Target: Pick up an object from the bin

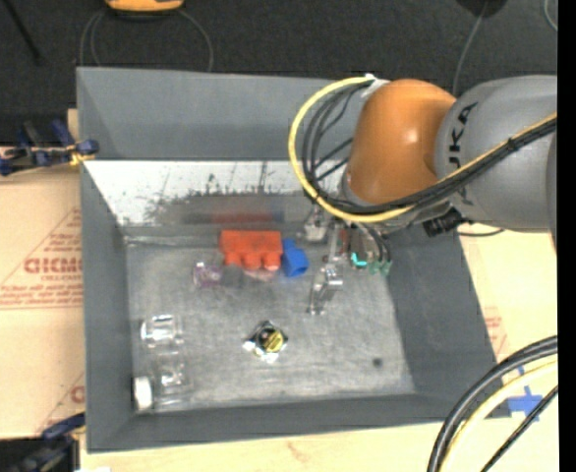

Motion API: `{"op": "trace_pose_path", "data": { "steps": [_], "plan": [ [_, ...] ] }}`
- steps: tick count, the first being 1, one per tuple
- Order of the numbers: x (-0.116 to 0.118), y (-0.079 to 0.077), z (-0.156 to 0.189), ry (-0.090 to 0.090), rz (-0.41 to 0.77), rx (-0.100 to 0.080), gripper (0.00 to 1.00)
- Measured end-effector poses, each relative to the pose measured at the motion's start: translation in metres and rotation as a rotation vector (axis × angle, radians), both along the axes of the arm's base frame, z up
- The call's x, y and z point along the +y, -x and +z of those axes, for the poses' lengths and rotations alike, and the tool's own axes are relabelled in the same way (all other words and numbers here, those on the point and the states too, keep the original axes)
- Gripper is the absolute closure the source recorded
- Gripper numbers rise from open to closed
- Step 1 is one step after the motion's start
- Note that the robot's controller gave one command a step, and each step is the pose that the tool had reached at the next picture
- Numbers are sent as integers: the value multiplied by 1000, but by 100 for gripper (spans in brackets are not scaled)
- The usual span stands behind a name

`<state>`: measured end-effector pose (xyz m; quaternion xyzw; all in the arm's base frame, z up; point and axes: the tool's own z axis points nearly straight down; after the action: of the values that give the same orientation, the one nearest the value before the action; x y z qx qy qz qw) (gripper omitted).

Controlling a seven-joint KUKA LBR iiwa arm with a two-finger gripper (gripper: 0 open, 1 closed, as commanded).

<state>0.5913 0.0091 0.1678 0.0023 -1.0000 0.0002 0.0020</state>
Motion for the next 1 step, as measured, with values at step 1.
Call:
{"op": "trace_pose_path", "data": {
  "steps": [1],
  "plan": [
    [16,-42,-73,4,227,-22,0]
  ]
}}
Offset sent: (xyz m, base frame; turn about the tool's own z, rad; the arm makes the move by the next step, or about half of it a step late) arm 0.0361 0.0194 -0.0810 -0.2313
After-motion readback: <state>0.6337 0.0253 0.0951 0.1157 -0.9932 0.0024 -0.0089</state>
